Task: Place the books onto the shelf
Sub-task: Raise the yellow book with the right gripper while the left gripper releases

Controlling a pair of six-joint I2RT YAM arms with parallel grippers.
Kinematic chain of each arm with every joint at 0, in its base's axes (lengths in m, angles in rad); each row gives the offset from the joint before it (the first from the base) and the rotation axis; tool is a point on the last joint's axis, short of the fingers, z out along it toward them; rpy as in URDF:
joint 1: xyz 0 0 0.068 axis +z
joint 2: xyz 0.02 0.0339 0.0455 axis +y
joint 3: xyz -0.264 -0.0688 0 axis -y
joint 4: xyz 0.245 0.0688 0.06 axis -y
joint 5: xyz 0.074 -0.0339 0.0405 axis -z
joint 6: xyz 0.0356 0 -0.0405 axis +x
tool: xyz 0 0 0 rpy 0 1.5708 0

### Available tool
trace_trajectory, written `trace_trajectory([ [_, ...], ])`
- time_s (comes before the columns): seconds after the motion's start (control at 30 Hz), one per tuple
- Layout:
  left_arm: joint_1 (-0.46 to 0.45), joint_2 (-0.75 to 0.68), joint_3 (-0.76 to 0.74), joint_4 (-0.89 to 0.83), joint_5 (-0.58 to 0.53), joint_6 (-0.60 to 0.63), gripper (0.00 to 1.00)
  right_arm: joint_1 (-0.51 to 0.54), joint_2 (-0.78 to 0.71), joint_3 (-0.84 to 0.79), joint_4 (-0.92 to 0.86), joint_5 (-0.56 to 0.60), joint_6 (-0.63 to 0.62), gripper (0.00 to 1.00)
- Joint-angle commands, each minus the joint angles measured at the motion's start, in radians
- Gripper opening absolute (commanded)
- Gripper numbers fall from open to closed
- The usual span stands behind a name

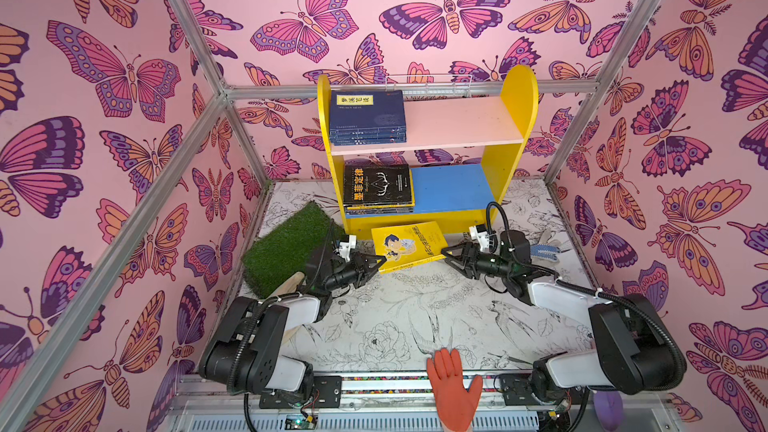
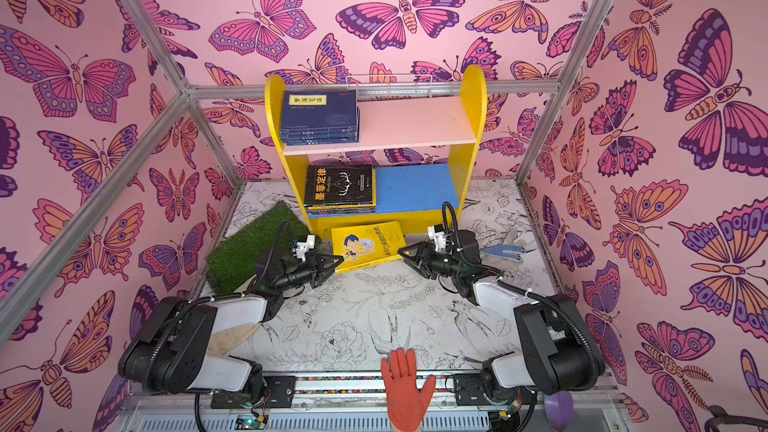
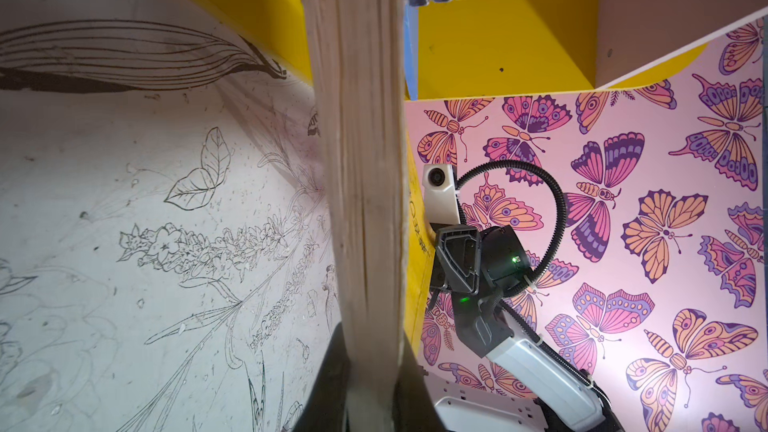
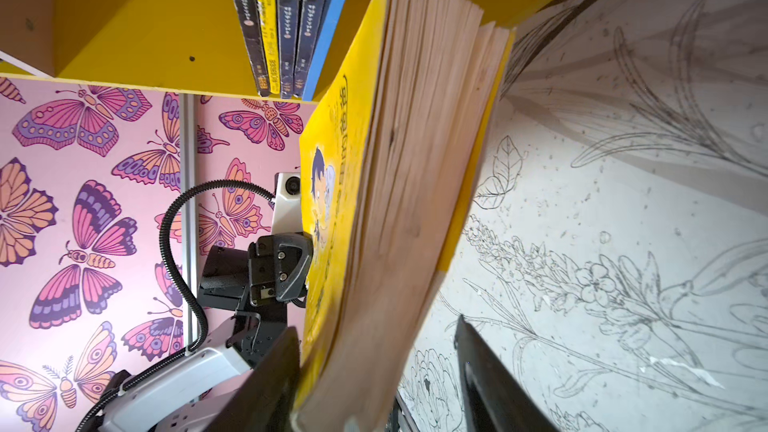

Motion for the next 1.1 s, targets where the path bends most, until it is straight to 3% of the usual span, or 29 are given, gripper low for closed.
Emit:
trace_trajectory([
  [0.0,0.005,-0.068,-0.01,0.04,0.043,0.093,0.0,-0.004,0.016,0.002,0.115,-0.027,0.058,0.54],
  [0.3,0.006,-0.22,0.006,-0.291,0.017,0.299,0.0,-0.005,0.039,0.012,0.196,-0.082,0.116,0.22],
  [0.5,0.005,-0.249,0.02,-0.367,-0.021,0.342,0.0,-0.003,0.021,0.006,0.216,-0.123,0.12,0.08],
  [0.63,0.021,-0.248,0.017,-0.369,-0.101,0.306,0.39,-0.003,-0.028,0.009,0.21,-0.127,0.092,0.03],
  [0.7,0.044,-0.253,0.001,-0.373,-0.166,0.272,0.48,-0.005,-0.058,0.012,0.219,-0.119,0.091,0.01],
  [0.8,0.086,-0.262,-0.015,-0.444,-0.25,0.236,0.53,-0.007,-0.102,0.023,0.25,-0.111,0.098,0.0],
  [1.07,0.139,-0.318,-0.102,-0.633,-0.403,0.219,0.54,-0.032,-0.183,0.137,0.201,-0.082,0.049,0.0],
])
